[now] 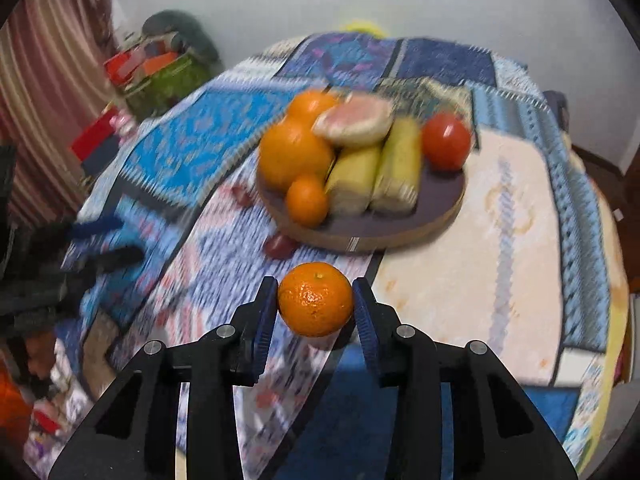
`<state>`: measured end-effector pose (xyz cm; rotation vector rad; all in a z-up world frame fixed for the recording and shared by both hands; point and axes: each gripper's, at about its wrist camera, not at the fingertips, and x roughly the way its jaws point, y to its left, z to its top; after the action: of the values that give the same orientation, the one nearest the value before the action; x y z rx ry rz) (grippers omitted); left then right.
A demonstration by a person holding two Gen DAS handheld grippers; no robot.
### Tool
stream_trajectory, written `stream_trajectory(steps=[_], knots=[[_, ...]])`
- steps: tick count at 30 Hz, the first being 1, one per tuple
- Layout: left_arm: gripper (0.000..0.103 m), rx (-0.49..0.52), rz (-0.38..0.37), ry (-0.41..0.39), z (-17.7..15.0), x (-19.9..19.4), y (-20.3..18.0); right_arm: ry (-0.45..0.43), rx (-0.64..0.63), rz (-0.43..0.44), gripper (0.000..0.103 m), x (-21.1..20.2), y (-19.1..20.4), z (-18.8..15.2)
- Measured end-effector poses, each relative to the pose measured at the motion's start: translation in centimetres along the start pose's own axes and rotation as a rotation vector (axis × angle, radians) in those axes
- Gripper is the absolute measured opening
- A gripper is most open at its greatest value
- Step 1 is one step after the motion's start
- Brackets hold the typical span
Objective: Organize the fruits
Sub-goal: 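Lower the mandarin onto the plate and open the right gripper, then grasp a dark red date from the quilt with each gripper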
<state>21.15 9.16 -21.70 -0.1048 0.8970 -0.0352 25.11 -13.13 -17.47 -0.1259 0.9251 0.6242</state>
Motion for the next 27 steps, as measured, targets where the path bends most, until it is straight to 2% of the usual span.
stream_trajectory(steps=[3, 7, 16, 19, 23, 27], knots=[[0.067, 0.006, -0.001, -0.005, 0.3, 0.4, 0.0, -0.041, -0.017, -0.065, 0.035, 0.8, -0.2, 1.9], [0.067, 0.009, -0.008, -0.005, 0.6, 1.0, 0.1, -0.038, 0.005, -0.076, 0.035, 2.5, -0.8, 3.0], [0.067, 0.004, -0.030, 0.006, 1.1, 2.5, 0.8, -0.031, -0.002, -0.110, 0.036, 3.3, -0.6, 3.0], [0.067, 0.010, -0.049, 0.003, 1.5, 2.8, 0.7, -0.036, -0.011, -0.125, 0.043, 2.9, -0.5, 3.0], [0.066, 0.030, -0.065, -0.005, 2.4, 3.3, 0.4, -0.056, -0.013, -0.122, 0.044, 1.9, -0.2, 3.0], [0.050, 0.058, -0.071, -0.003, 3.3, 4.3, -0.1, -0.070, -0.016, -0.104, 0.044, 0.8, 0.3, 2.5]])
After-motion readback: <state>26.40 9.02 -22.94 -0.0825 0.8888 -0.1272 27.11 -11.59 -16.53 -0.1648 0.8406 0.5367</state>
